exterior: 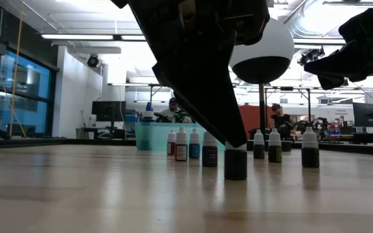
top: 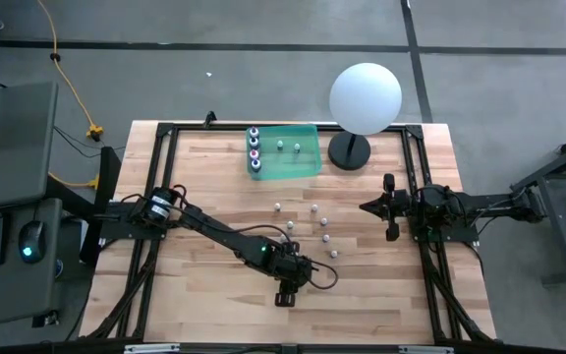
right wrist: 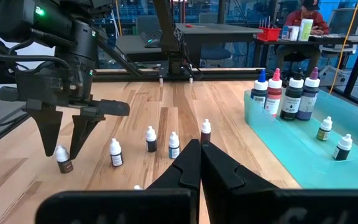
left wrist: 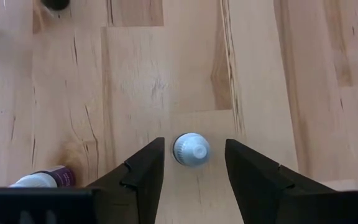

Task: Pick & Place food coloring
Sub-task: Put the small brown food coloring bottle into the green bin

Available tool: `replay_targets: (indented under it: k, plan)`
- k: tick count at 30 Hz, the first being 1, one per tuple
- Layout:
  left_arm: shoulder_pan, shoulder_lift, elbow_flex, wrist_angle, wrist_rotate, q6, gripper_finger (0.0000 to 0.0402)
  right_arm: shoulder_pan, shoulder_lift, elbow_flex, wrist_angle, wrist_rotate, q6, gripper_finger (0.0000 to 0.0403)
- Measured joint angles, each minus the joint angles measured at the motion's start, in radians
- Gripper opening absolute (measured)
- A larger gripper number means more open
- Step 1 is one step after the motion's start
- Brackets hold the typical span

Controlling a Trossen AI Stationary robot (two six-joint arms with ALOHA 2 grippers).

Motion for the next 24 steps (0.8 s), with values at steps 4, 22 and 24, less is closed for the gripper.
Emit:
replay_targets:
  k: [4, 22, 24]
  plan:
    - [0.000, 0.000, 0.000, 0.000, 0.000, 0.000, 0.0165, 0.000, 0.000, 0.000, 0.000, 0.000, 0.000, 0.0000]
    - [0.000, -0.001, 0.000, 0.000, 0.000, -0.011, 0.0102, 0.000, 0.000, 0.000, 0.000, 0.000, -0.003, 0.0000]
    - [0.000, -0.001, 0.000, 0.000, 0.000, -0.015, 0.0092, 0.000, 0.000, 0.000, 0.000, 0.000, -0.003, 0.0000]
